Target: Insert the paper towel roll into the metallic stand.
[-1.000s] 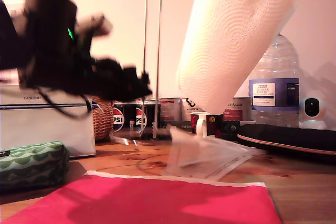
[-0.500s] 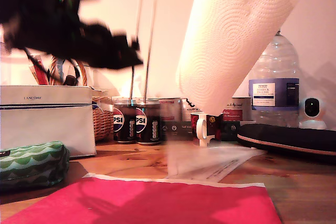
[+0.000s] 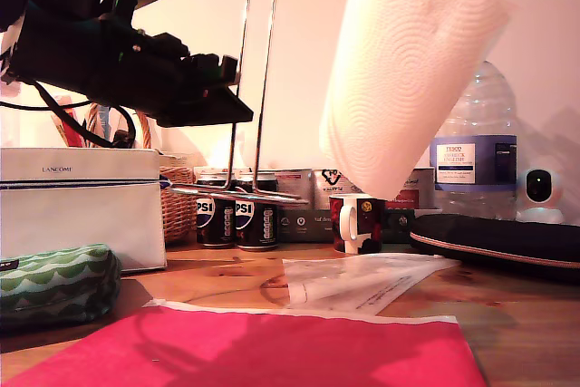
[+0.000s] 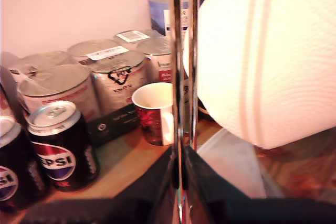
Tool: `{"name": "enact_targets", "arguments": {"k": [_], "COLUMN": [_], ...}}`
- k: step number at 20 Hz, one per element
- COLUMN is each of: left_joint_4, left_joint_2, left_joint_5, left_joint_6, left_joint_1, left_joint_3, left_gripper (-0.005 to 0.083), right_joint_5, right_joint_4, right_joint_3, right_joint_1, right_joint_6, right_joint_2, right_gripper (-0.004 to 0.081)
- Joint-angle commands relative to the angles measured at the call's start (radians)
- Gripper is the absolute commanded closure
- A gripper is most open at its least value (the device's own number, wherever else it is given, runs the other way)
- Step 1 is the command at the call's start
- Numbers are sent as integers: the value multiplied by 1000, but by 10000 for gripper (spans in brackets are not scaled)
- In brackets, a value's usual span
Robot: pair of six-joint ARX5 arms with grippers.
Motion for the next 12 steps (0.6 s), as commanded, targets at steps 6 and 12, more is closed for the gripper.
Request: {"name": "enact_targets", "arguments": {"k": [6,12], "left_joint_4": [246,301], "left_joint_2": [-28,-42], "left_joint_5": [-22,-170], "left_joint_6": [-103,-95], "left_joint_1": [-116,-315], "left_joint_3": [-178,-254], "left_gripper": [795,795], "right_joint_5": [13,12], "right_joint_4": [12,12], "right_joint_3": [9,9], "right_joint_1": [-29,-29], "right_joint_6": [-4,-3], "right_joint_2": [-18,-18], "right_gripper": [782,782]}}
